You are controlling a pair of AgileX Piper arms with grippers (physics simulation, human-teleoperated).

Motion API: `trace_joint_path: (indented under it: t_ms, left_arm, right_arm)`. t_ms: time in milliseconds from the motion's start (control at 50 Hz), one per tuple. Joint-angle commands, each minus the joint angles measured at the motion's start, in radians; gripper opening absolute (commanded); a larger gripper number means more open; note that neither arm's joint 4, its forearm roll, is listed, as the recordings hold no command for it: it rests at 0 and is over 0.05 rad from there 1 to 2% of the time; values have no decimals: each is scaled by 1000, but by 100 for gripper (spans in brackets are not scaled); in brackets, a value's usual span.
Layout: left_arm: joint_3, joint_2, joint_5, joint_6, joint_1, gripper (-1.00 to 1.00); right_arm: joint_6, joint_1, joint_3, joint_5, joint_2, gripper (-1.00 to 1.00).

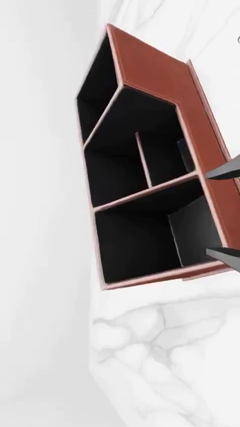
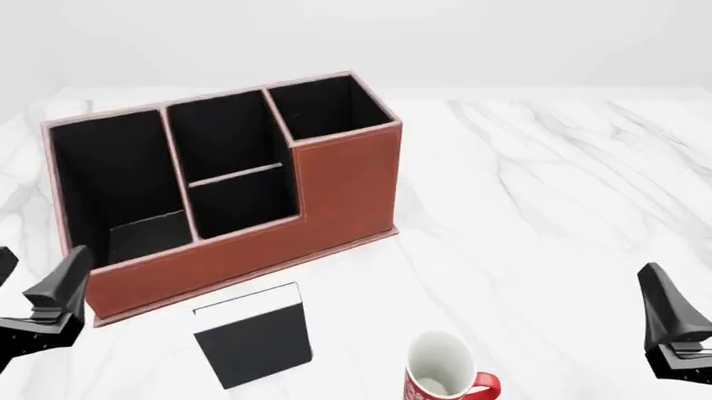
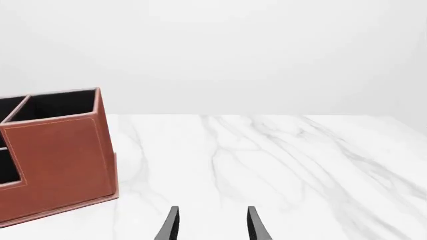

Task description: Pick up the book and place it in the front compartment of the caddy.

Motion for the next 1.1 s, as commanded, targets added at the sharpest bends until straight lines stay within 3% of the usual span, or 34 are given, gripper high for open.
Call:
trace_joint_path:
  t_ms: [20, 60, 100, 120, 160, 320, 560, 640, 700, 740, 760, 800, 840, 880, 900, 1100]
  left_arm:
    - [-141, 132, 86, 56, -53, 100]
    - [-167, 174, 104, 80, -50, 100]
    - [-199, 19, 205, 69, -82, 100]
    - [-219, -62, 269, 39, -141, 100]
    - [-240, -39, 290, 36, -147, 100]
    - [-392, 72, 425, 159, -249, 100]
    - [-580, 222, 616, 267, -339, 100]
    - [-617, 266, 650, 320, -367, 100]
    - [-634, 307, 673, 400, -388, 100]
    - [-689, 310, 697, 352, -457, 100]
    - [-694, 324, 708, 371, -453, 100]
    - [-670, 347, 715, 485, -402, 100]
    - [-696, 370, 733, 481, -437, 100]
    - [-691, 383, 739, 507, -431, 100]
    - [-688, 402, 748, 553, -434, 100]
    - [-721, 458, 826, 663, -427, 100]
  right_arm:
    - [1, 0, 0, 7, -7, 100]
    - [1, 0, 0, 7, -7, 100]
    - [1, 0, 0, 7, -7, 100]
    - [1, 0, 0, 6, -7, 100]
    - [1, 0, 0, 7, -7, 100]
    - [1, 0, 0, 6, -7, 100]
    - [1, 0, 0, 6, -7, 100]
    - [1, 0, 0, 6, -7, 100]
    - [0, 0, 0, 6, -7, 100]
    - [1, 0, 0, 6, -7, 100]
    - [1, 0, 0, 6, -7, 100]
    - [1, 0, 0, 7, -7, 100]
    - [1, 0, 0, 7, -7, 100]
    - [1, 0, 0, 7, -7, 100]
    - [1, 0, 0, 7, -7, 100]
    - [1, 0, 0, 7, -7, 100]
